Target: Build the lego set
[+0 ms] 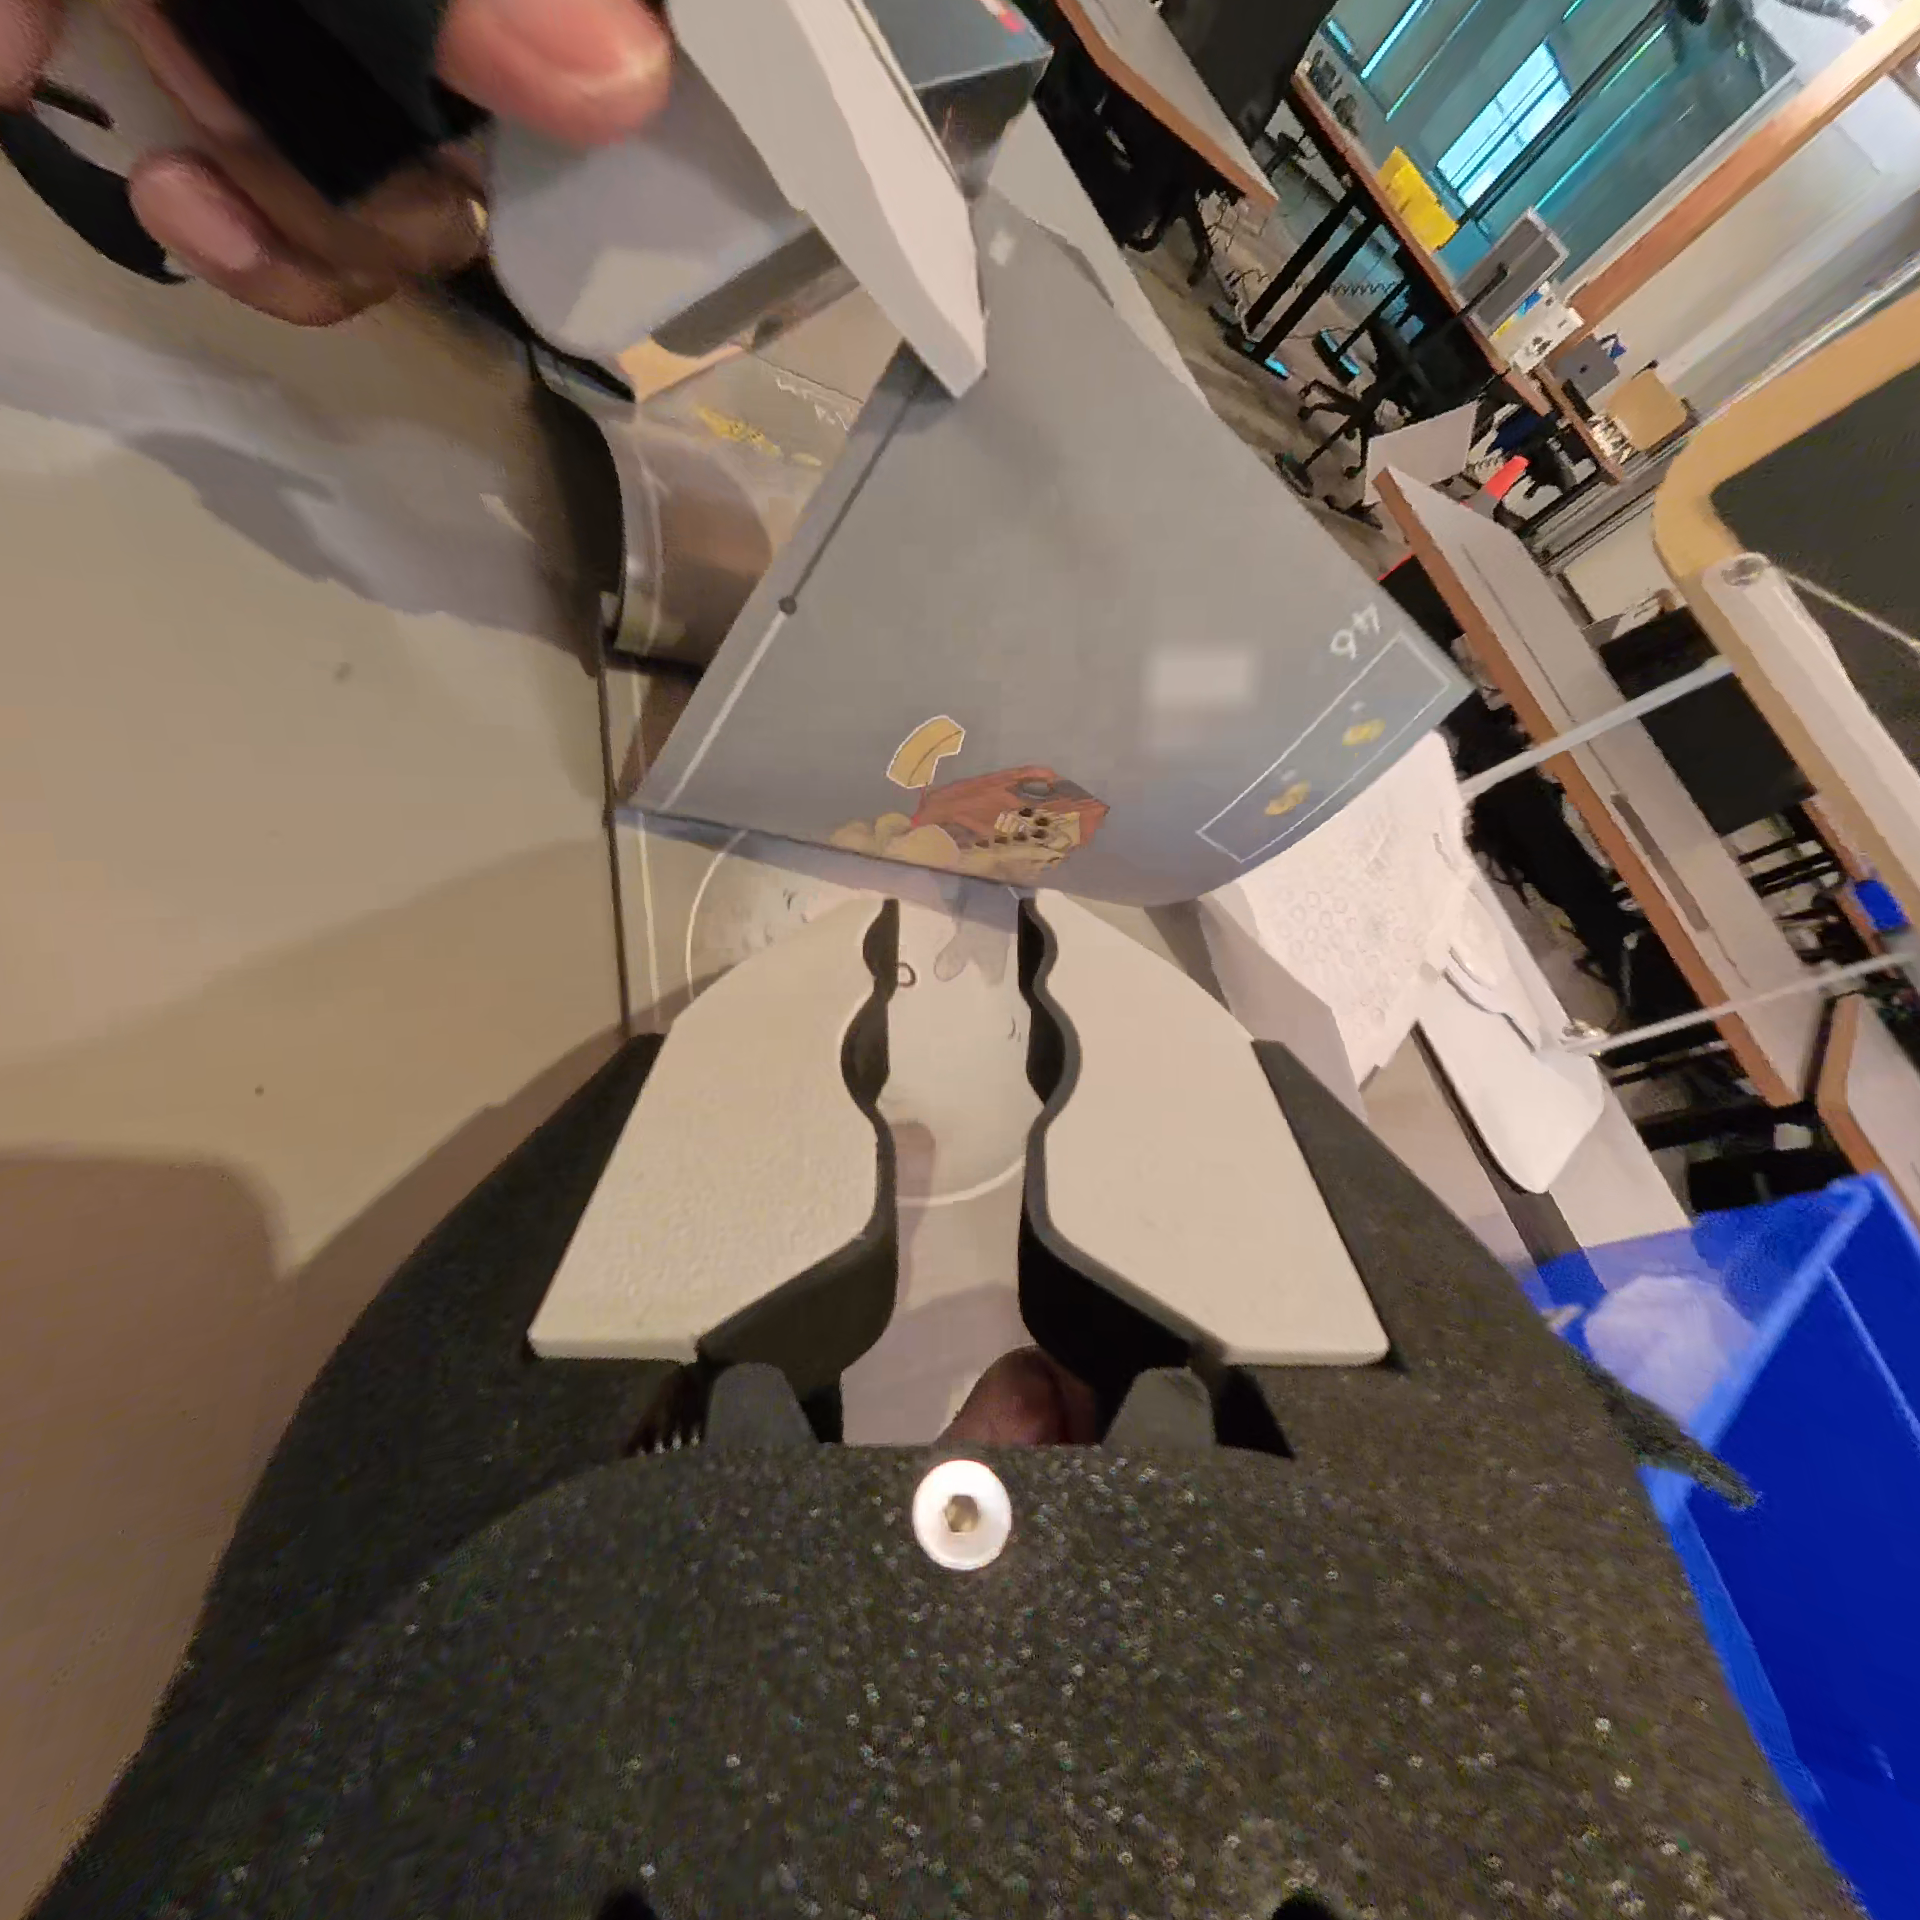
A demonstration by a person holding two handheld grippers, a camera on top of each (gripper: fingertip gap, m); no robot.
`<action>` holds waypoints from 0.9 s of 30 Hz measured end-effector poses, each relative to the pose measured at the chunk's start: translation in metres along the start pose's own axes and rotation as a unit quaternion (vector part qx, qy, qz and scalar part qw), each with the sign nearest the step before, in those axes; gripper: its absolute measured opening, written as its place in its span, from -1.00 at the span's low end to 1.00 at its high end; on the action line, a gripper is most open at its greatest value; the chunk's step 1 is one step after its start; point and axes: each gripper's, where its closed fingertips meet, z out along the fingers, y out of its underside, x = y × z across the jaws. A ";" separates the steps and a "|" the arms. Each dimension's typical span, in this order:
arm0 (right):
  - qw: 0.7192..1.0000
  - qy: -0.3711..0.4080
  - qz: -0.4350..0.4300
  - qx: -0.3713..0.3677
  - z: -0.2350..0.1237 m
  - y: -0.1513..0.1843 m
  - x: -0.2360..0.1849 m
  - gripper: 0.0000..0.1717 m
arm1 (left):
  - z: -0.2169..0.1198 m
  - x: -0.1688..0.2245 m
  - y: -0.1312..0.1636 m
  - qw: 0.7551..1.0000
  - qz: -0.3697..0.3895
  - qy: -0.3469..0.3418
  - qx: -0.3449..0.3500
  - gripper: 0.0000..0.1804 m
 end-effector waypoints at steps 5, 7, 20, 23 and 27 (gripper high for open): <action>1.000 -0.017 -0.003 -0.012 0.031 -0.017 0.000 -0.75 | -0.021 -0.029 0.002 0.999 0.007 -0.046 -0.004 -1.00; 0.999 -0.031 -0.007 -0.016 0.042 -0.024 -0.004 -0.74 | -0.029 -0.037 0.002 0.999 0.001 -0.054 -0.002 -1.00; 0.997 -0.074 -0.022 -0.001 0.081 -0.045 -0.026 -0.75 | -0.058 -0.069 0.005 0.992 0.033 -0.116 -0.031 -0.81; 0.997 -0.079 -0.021 0.002 0.084 -0.048 -0.027 -0.75 | -0.068 -0.067 0.002 0.989 0.066 -0.126 -0.039 -0.74; 0.996 -0.083 -0.021 0.002 0.089 -0.050 -0.029 -0.75 | -0.077 -0.069 0.009 0.978 0.123 -0.160 -0.057 -0.70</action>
